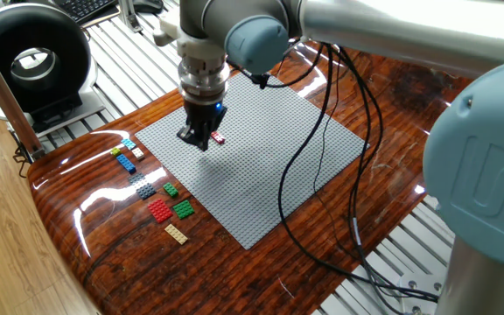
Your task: Build with small Lego blocks
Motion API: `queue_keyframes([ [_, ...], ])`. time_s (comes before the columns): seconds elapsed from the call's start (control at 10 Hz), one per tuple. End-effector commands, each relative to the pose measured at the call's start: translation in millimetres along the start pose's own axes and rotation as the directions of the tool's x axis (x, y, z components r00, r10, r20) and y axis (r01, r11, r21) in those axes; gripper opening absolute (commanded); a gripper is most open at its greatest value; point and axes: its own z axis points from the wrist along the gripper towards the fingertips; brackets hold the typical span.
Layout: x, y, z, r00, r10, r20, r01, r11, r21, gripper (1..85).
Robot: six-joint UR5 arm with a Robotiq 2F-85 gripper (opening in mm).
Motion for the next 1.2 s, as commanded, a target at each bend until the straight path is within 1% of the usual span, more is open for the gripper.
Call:
queue_keyframes([
  [0.0, 1.2, 1.0, -0.6, 1.000, -0.012, -0.007, 0.012, 1.000, -0.002, 1.3],
  [0.2, -0.4, 3.5, -0.6, 1.000, -0.006, -0.001, 0.006, 1.000, -0.012, 1.3],
  [0.4, -3.9, 9.9, -0.8, 1.000, 0.009, 0.012, -0.009, 0.999, -0.037, 1.3],
  [0.5, -6.1, 8.7, -0.8, 1.000, -0.002, 0.021, 0.002, 0.999, -0.032, 1.3],
  [0.6, -8.6, 9.5, -0.9, 1.000, 0.000, 0.030, 0.001, 0.999, -0.035, 1.3],
  [0.8, -8.5, 5.9, -0.8, 1.000, 0.001, 0.030, -0.001, 1.000, -0.021, 1.3],
  [1.1, -10.0, 5.7, -0.8, 0.999, 0.003, 0.036, -0.002, 1.000, -0.020, 1.3],
])
